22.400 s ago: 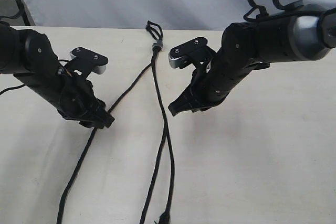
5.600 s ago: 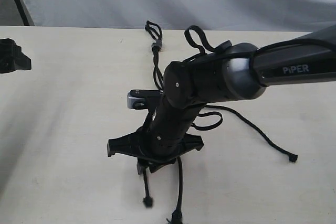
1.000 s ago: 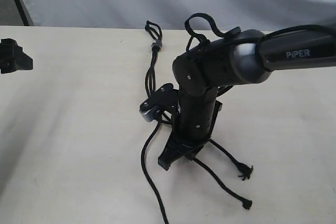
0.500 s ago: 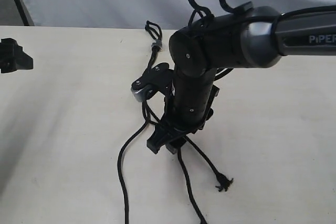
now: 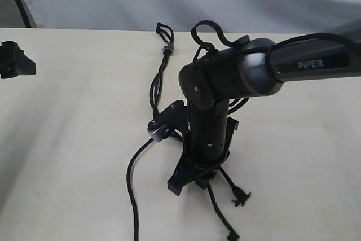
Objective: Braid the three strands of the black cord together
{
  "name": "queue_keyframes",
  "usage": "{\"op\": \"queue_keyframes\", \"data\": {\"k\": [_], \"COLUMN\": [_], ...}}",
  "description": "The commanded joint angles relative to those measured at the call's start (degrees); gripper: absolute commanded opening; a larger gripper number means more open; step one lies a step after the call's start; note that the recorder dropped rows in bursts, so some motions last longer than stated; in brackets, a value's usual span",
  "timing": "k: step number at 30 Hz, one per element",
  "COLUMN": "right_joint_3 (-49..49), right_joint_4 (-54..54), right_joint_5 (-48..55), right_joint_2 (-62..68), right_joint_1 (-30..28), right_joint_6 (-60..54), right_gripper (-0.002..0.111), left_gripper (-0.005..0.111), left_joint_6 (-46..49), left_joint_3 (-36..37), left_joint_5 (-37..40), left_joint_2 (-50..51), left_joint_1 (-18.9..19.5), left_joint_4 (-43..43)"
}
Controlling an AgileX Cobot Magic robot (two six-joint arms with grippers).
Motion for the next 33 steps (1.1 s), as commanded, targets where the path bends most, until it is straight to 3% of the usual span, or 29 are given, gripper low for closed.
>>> {"op": "queue_keyframes", "data": {"k": [1,10,15,18,26,33], "right_joint_3": [-0.6,-9.7,-9.7,-9.7,-9.7,-9.9], "right_joint_4": [-0.1,-14.8,-31.6,-34.4,-24.3,2.1], "right_joint_5": [3.9,13.7,8.9,2.2,-6.6,3.8], "right_joint_2": [0.6,-2.7,-2.0,0.0,9.1,8.6], "right_joint_1": [2.4,6.8,6.5,4.4,-3.5,-3.7], "right_joint_6": [-3.9,-21.0,-23.9,-24.3,-31.6,-51.6], "right_gripper": [0.001,0.0,0.0,0.0,0.0,0.0], "left_gripper": [0.08,0.08,0.08,0.08,0.08,0.08], "left_joint_6": [0.2,0.2,0.2,0.2,0.2,0.2], "left_joint_3": [0.1,0.1,0.1,0.1,0.1,0.1], "left_joint_5": [0.0,0.0,0.0,0.0,0.0,-0.2], "left_joint_2": [-0.3,-0.3,-0.3,-0.3,-0.3,-0.3], "left_joint_1": [0.1,0.1,0.1,0.1,0.1,0.1], "left_joint_4": [-1.0,-1.0,-1.0,-1.0,-1.0,-1.0]}}
